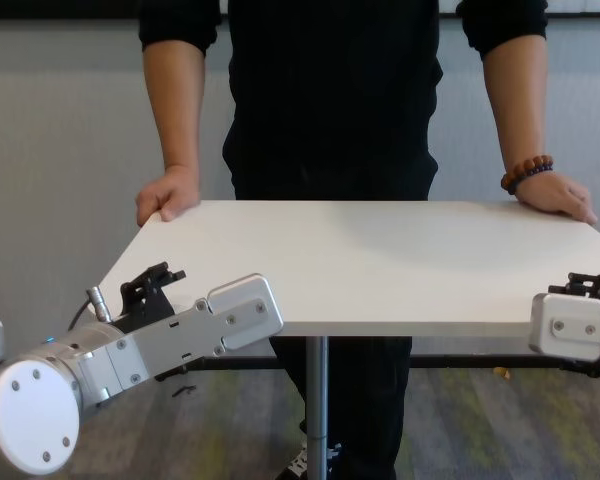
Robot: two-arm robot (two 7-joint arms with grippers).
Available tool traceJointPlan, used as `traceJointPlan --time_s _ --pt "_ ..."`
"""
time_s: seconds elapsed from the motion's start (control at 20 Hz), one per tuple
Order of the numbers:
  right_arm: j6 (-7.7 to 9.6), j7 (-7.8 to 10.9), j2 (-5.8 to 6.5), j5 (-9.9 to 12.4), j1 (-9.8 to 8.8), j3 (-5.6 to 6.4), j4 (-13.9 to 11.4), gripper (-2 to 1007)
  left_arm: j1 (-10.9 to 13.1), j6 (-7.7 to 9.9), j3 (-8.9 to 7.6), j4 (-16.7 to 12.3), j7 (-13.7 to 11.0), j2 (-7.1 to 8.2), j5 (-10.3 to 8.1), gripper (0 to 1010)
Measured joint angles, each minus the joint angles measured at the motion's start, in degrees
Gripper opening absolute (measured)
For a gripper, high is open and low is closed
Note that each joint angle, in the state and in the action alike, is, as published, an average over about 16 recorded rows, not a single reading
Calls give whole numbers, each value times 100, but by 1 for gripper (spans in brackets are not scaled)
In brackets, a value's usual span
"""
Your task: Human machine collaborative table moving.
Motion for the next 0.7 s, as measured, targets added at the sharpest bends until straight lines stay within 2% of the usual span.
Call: traceJointPlan --time_s 0.25,0.45,0.7 --pt "1 -1 1 0 0 1 -2 763 0 1 1 -2 1 0 2 899" --pt "2 1 3 0 -4 1 -12 876 12 10 1 -31 -19 10 4 964" --pt "79 57 82 10 -139 19 -291 964 189 77 -26 -376 -181 139 -21 1000"
